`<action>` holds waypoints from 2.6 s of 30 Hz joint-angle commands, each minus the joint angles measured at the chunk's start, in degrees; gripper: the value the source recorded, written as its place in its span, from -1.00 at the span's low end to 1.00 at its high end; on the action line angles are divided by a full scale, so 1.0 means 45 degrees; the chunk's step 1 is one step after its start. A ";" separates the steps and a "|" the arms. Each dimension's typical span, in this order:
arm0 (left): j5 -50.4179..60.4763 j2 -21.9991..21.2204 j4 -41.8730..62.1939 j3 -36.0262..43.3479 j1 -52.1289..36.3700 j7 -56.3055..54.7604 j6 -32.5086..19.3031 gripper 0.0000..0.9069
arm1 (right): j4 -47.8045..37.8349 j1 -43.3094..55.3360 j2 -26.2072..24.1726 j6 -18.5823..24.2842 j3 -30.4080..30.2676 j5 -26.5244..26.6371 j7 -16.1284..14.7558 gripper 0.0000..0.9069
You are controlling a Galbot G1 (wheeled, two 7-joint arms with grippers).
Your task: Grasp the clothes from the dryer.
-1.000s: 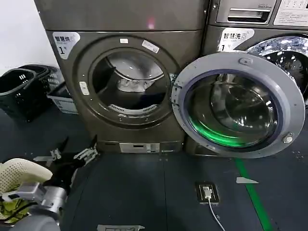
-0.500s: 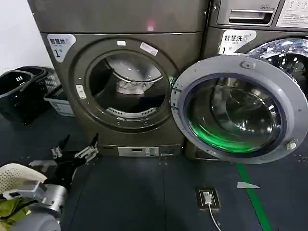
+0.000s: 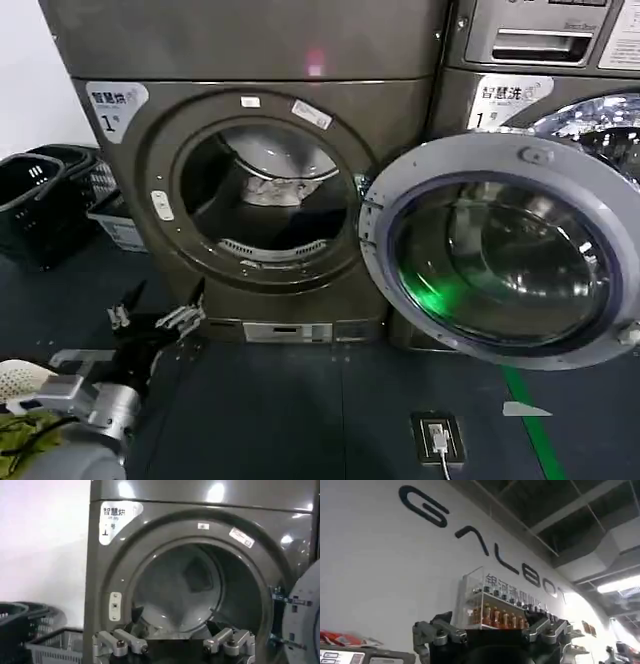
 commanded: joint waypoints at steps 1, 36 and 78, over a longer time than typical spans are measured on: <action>0.0015 -0.0027 0.0041 0.0058 -0.0026 0.0009 -0.0012 1.00 | 0.0018 0.0000 0.0015 0.0008 -0.0005 0.0004 -0.0005 1.00; -0.0213 0.0763 0.6876 0.2555 -0.6214 -0.0269 -0.1936 1.00 | 0.0957 -0.0713 0.0295 -0.0073 0.0529 -0.0228 0.0219 1.00; -0.0211 0.0112 2.2944 0.6616 -1.5937 0.1406 -0.5049 1.00 | 0.1016 -0.0408 0.0305 0.0542 0.0554 -0.0174 -0.0325 1.00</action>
